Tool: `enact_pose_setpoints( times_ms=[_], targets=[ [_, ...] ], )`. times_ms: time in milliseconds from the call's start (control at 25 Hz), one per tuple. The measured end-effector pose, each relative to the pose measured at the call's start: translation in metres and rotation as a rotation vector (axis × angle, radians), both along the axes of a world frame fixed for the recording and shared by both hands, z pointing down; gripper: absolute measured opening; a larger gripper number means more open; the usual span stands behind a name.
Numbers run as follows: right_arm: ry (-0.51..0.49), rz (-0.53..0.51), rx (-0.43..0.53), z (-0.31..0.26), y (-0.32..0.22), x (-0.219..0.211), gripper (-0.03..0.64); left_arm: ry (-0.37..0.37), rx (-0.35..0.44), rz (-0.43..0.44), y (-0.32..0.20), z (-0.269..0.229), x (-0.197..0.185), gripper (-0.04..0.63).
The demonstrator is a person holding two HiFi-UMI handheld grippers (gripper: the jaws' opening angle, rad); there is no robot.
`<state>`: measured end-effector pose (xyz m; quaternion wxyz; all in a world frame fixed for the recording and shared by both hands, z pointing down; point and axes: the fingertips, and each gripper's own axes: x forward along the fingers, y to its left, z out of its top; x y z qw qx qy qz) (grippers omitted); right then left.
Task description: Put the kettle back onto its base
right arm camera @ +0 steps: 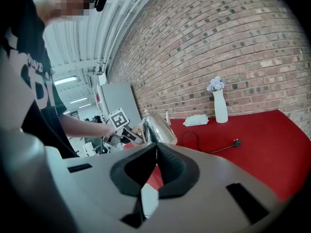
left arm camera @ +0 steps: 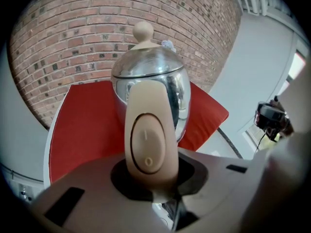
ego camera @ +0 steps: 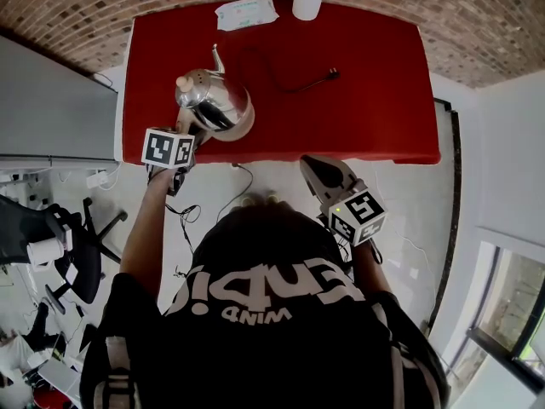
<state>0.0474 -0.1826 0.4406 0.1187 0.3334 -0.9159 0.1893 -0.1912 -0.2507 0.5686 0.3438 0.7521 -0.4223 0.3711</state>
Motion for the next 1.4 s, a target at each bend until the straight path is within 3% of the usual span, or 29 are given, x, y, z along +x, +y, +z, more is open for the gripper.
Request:
enact_pose_setpoints(
  times_ms=[600,1400],
  targets=[
    [0.001,0.017,-0.002,0.001,-0.002,0.008,0.023,-0.105,-0.007,0.069,0.003,0.014,0.007,0.066],
    [0.017,0.012,-0.003,0.001,0.006,0.005,0.023,-0.165,0.002,0.113,0.008,0.016,0.004,0.066]
  ],
)
